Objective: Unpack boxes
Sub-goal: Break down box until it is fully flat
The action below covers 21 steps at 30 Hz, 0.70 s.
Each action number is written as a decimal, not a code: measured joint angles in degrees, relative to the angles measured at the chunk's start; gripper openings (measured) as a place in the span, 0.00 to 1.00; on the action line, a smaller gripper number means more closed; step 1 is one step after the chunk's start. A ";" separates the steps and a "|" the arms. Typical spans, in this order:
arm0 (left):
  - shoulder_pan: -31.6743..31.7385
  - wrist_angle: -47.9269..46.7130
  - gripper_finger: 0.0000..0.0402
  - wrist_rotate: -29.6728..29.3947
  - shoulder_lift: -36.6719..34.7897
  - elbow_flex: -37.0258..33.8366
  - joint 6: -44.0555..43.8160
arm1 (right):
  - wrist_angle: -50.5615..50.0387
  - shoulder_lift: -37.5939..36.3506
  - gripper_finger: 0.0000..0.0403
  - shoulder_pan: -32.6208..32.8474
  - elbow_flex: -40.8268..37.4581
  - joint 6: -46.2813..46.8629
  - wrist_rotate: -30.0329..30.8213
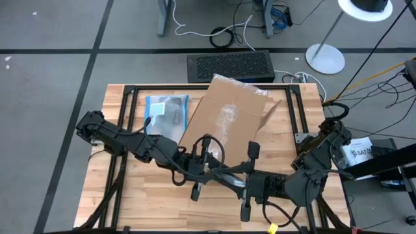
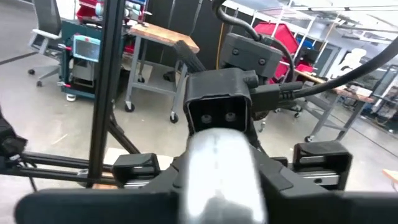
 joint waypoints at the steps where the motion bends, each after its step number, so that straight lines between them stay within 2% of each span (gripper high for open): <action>1: 0.00 0.03 0.15 -0.08 0.00 0.00 -0.10 | -0.06 0.00 0.18 0.00 0.01 -0.08 0.16; 9: 0.00 -0.10 0.15 -0.03 0.02 -0.02 0.41 | 0.14 0.13 0.20 -0.07 0.04 0.00 -0.09; 19: 0.00 -0.20 0.15 -0.21 0.02 -0.02 0.06 | 1.36 0.26 0.17 -0.07 0.02 -2.16 0.68; 21: -0.02 0.04 0.20 -0.89 0.02 -0.02 0.40 | 2.31 0.30 0.17 0.18 0.00 -3.10 1.39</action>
